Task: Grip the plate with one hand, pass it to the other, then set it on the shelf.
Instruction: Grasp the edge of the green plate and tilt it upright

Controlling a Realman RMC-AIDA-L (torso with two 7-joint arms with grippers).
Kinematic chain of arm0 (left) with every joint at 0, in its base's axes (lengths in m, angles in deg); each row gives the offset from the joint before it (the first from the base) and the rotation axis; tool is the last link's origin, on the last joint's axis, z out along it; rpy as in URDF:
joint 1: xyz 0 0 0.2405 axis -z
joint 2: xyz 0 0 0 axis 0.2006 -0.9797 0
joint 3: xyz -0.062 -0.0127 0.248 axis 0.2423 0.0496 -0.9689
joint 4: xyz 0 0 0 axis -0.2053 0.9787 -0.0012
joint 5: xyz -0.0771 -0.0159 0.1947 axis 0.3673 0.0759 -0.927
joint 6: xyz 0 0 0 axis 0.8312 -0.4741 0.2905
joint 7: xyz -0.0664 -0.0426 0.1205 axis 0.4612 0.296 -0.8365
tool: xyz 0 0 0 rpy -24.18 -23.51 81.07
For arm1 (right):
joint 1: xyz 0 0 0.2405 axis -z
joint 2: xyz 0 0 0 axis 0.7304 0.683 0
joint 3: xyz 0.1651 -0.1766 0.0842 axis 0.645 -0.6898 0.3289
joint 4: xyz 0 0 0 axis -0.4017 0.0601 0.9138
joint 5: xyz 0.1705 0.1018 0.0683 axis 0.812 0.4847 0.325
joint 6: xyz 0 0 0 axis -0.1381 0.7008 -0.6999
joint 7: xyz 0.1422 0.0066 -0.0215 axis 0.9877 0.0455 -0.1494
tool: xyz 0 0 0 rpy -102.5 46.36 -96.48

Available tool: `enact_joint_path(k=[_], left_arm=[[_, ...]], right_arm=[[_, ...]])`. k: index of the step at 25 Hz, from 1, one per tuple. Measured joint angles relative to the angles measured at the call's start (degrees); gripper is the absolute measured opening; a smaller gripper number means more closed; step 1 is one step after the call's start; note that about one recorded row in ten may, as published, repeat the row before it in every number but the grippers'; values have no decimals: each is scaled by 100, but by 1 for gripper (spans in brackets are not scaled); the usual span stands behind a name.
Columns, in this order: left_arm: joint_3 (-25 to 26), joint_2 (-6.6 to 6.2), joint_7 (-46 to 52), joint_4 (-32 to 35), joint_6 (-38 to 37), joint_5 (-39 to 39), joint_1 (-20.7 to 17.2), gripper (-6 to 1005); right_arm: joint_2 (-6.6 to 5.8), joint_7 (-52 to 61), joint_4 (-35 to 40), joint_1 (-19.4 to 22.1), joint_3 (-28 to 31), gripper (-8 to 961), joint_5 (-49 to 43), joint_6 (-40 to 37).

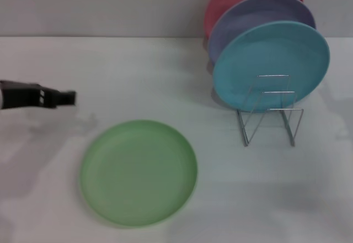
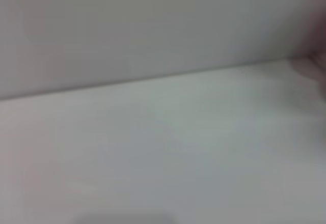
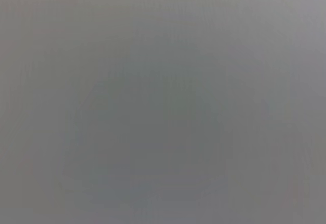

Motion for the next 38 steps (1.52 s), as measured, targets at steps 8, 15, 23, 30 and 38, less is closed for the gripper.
enact_joint_path(k=[8, 15, 23, 30, 38], left_arm=[[-181, 3, -45, 319, 461, 329, 112, 825], [-174, 7, -29, 659, 656, 335, 152, 822], [-191, 26, -7, 1093, 806, 413, 302, 819], [-191, 28, -15, 1489, 813, 437, 547, 817], [-188, 27, -26, 1689, 823, 424, 701, 814]], right_arm=[[-7, 1, 25, 6, 41, 817, -1, 1], [-14, 0, 24, -6, 20, 817, -1, 10], [-16, -12, 64, -18, 33, 816, -1, 32], [-15, -25, 89, -20, 49, 816, -1, 61], [-15, -29, 95, -17, 35, 817, -1, 75]])
